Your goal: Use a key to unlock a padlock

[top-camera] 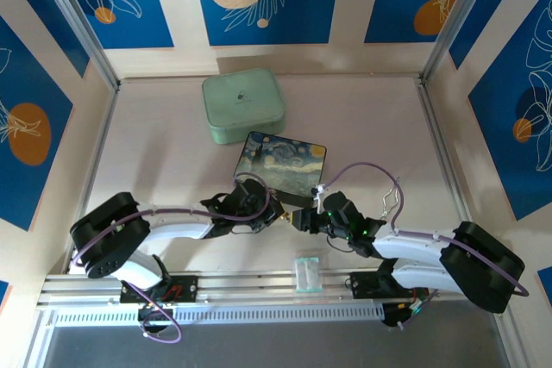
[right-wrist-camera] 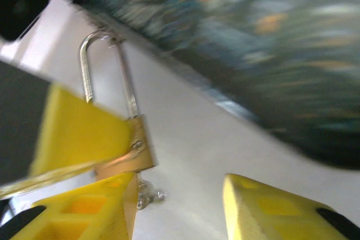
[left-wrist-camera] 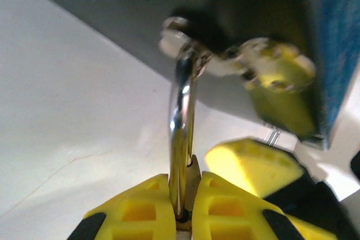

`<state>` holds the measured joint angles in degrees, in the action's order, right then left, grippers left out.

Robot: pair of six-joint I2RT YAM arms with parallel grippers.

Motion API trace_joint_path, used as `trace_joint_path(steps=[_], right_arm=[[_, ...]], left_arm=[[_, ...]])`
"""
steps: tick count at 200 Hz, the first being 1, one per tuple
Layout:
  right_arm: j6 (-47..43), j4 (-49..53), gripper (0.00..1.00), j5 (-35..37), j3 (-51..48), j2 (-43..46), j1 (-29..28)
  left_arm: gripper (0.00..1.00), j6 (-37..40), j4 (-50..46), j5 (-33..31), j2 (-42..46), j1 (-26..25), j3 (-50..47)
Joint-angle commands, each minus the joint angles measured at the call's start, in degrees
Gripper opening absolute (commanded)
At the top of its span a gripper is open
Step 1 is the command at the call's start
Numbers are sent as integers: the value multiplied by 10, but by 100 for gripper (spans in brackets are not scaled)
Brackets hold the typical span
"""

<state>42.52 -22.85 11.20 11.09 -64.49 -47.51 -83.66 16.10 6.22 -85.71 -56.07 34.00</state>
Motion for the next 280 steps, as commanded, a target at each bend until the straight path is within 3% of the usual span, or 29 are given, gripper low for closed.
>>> trace_joint_path(steps=[1,68,116,162,201,255,280], right_arm=[[24,29,47,67,-15,11,12],[32,33,49,80,-5,14,6],[100,94,52,164,8,13,-2],[94,102,52,173,34,-12,-11],[110,118,52,199,48,-29,-11],[104,112,52,191,58,-47,-3],[104,109,51,189,58,-53,-3]], left_arm=[[0,5,-13,22,-5,-7,-8],[0,22,-44,-4,-23,-6,-10],[0,98,-148,-58,-24,-5,23],[0,171,-245,-123,-35,-4,59],[0,200,-269,-141,-39,-4,67],[5,211,-192,-146,-57,-3,47],[8,230,-228,-170,-71,-5,75]])
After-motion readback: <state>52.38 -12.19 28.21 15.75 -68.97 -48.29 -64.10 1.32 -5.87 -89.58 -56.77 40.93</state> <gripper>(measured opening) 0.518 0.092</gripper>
